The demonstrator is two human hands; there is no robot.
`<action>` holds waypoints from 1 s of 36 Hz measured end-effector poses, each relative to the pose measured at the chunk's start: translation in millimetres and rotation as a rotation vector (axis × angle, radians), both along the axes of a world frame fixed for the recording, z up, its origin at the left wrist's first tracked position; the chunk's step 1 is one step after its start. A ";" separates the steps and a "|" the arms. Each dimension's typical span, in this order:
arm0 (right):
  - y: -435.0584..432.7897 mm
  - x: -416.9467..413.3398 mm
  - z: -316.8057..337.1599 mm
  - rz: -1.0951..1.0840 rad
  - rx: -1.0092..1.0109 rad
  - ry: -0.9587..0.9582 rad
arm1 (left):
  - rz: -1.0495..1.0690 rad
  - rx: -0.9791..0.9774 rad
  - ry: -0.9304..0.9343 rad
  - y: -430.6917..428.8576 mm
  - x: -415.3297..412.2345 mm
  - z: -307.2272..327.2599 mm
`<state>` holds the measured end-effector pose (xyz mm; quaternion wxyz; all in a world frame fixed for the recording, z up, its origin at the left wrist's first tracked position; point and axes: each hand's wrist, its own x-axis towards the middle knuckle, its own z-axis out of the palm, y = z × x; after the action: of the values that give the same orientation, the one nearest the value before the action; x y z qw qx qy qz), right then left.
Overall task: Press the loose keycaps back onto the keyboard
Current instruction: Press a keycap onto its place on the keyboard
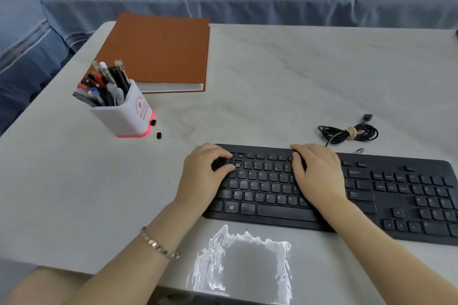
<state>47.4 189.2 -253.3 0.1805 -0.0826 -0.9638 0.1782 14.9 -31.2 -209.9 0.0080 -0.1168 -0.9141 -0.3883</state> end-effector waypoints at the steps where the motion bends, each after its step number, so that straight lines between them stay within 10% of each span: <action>1: -0.4 -0.7 -0.1 -0.003 0.010 0.009 | -0.015 -0.024 0.005 1.8 -3.4 -1.9; 36: -0.6 1.1 -1.2 -0.005 0.059 0.040 | 0.140 0.227 -0.254 10.7 3.0 -17.3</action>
<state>48.5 188.7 -254.5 0.2025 -0.0761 -0.9646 0.1508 17.9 -20.4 -227.2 -0.0674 -0.0012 -0.8640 -0.4990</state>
